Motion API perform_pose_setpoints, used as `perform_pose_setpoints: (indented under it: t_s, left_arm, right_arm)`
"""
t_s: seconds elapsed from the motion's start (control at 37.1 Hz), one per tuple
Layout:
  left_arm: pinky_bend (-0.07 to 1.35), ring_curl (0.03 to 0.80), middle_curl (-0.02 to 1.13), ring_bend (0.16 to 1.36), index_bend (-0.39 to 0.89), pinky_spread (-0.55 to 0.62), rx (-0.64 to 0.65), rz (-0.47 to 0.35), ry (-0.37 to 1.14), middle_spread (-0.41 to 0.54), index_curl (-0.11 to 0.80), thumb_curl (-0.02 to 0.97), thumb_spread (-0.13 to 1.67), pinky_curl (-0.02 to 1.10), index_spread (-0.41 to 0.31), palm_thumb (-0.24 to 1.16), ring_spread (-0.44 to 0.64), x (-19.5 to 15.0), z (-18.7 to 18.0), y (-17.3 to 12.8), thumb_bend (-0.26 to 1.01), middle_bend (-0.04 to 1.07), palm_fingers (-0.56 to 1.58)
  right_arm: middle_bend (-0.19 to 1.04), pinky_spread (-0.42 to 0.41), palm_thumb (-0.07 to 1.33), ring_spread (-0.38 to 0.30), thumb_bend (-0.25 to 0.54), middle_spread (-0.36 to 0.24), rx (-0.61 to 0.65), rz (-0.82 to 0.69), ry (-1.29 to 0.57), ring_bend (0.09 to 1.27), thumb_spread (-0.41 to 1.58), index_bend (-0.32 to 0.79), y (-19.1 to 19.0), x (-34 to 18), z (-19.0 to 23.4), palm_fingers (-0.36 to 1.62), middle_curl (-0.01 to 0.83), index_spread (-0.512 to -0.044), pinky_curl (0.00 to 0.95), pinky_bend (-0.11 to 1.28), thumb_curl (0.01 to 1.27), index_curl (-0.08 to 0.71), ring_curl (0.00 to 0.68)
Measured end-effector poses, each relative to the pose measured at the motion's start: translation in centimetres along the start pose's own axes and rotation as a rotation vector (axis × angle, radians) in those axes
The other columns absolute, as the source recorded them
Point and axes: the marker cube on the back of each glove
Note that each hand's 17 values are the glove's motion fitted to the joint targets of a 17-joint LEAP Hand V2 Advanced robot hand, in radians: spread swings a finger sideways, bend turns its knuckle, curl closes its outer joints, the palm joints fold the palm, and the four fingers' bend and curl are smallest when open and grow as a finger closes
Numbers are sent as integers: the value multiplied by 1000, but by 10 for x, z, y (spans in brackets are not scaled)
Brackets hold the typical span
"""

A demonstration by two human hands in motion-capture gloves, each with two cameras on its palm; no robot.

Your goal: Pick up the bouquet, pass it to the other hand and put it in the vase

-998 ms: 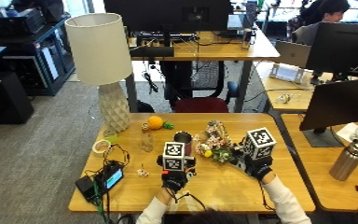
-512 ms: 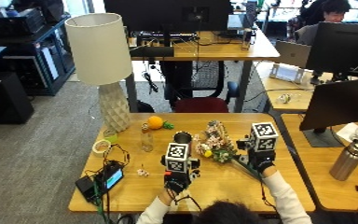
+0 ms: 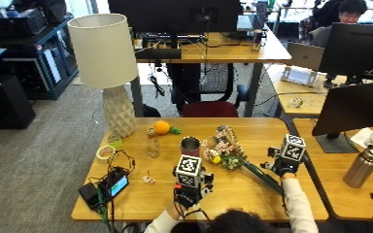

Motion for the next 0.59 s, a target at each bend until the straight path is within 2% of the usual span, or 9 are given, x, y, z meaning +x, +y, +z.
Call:
perform_pose_setpoints:
  t_s: [0.11, 0.24, 0.35, 0.4, 0.43, 0.46, 0.49, 0.59]
  left_arm:
    - [345, 301, 254, 491, 171, 81, -14, -1, 13, 63, 365, 207, 1196, 345, -88, 174, 77, -1, 7, -2, -16, 150, 512]
    - [341, 306, 260, 494, 169, 81, -35, -2, 11, 63, 369, 214, 1196, 351, -88, 171, 78, 4, 11, -7, -17, 152, 512]
    - [340, 310, 264, 494, 169, 81, -51, 1, 4, 63, 373, 217, 1198, 356, -88, 171, 78, 8, 14, -11, -16, 151, 511]
    - [338, 311, 266, 494, 168, 81, -55, 2, 1, 63, 374, 219, 1198, 357, -88, 171, 78, 10, 16, -13, -16, 153, 511]
    - [338, 312, 267, 494, 168, 81, -56, 4, 1, 63, 375, 220, 1199, 358, -88, 171, 78, 11, 17, -14, -16, 153, 511]
    - [337, 312, 267, 493, 168, 81, -57, 5, 2, 63, 375, 220, 1199, 359, -89, 171, 78, 12, 18, -15, -16, 153, 511]
    - [337, 313, 268, 493, 168, 81, -57, 6, 3, 63, 376, 221, 1201, 360, -89, 172, 78, 13, 18, -15, -15, 153, 511]
    - [335, 315, 271, 493, 167, 81, -53, 7, 2, 63, 378, 224, 1202, 364, -89, 171, 78, 14, 19, -16, -15, 152, 510]
  right_arm:
    - [375, 126, 467, -29, -8, 5, -124, 23, 4, 714, 1029, 37, 43, -8, 13, 599, 384, -184, 379, 753, 260, 31, 378]
    - [419, 96, 511, -76, -8, -27, -208, 56, 50, 716, 1019, 37, 43, -2, 46, 634, 406, -185, 373, 738, 275, 34, 382]
    - [445, 71, 543, -104, -10, -45, -249, 18, 72, 717, 1006, 54, 43, -4, 64, 661, 420, -189, 365, 715, 287, 44, 386]
    - [449, 58, 596, -116, 8, -51, -235, 6, 85, 709, 1001, 103, 44, -7, 68, 696, 425, -198, 357, 683, 301, 65, 386]
    - [436, 48, 650, -121, 32, -54, -219, 6, 91, 687, 1004, 179, 45, -8, 70, 733, 424, -210, 350, 655, 316, 94, 381]
    - [429, 44, 659, -125, 29, -57, -200, 9, 96, 678, 1001, 169, 44, -9, 70, 739, 423, -213, 347, 646, 319, 102, 380]
    - [415, 33, 694, -135, 41, -65, -178, 17, 99, 666, 1001, 274, 44, -9, 70, 804, 424, -223, 334, 592, 329, 145, 382]
    - [397, -11, 787, -160, 65, -80, -94, 58, 116, 628, 998, 310, 38, -10, 70, 930, 428, -234, 316, 510, 354, 196, 375]
